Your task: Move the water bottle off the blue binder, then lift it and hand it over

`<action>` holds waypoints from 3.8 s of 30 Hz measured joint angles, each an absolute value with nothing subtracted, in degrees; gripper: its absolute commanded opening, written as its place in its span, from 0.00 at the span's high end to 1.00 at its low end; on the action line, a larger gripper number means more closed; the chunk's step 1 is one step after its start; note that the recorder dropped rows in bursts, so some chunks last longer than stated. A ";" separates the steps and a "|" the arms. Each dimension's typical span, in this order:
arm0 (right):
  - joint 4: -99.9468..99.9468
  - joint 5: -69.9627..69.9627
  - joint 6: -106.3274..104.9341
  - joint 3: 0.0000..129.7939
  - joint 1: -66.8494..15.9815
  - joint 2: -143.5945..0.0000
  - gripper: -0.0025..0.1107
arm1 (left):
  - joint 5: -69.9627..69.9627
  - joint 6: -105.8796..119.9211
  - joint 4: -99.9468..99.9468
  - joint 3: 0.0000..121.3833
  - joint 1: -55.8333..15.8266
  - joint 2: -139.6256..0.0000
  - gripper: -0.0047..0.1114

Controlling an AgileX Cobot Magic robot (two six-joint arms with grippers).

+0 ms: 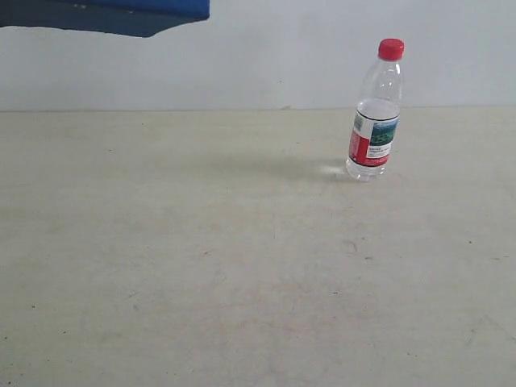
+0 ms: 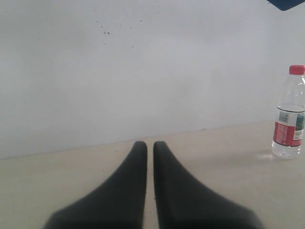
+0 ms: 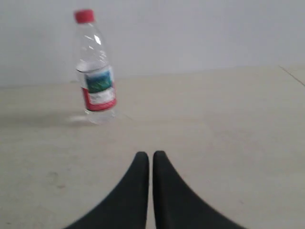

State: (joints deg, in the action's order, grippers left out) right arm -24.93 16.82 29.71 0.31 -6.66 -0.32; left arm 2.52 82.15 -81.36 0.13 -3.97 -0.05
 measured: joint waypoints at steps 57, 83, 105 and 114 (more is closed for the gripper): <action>-7.01 18.77 2.46 -0.03 -4.56 -0.23 0.98 | 2.52 82.15 -81.36 0.13 -3.97 -0.05 0.92; -6.39 21.04 2.58 -0.03 3.98 -0.23 0.98 | 2.52 82.15 -81.36 0.13 -3.97 -0.05 0.92; -6.18 21.04 2.58 -0.03 3.98 -0.23 0.98 | -3.08 31.99 -49.54 1.82 -3.97 -0.05 0.92; -6.18 21.04 2.58 -0.03 3.98 -0.23 0.98 | 5.08 -16.63 -1.78 0.43 -3.97 -0.05 0.92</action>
State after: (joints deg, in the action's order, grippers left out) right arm -6.18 21.04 2.58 -0.03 3.98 -0.23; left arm 5.08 -16.63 -1.78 0.43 -3.97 -0.05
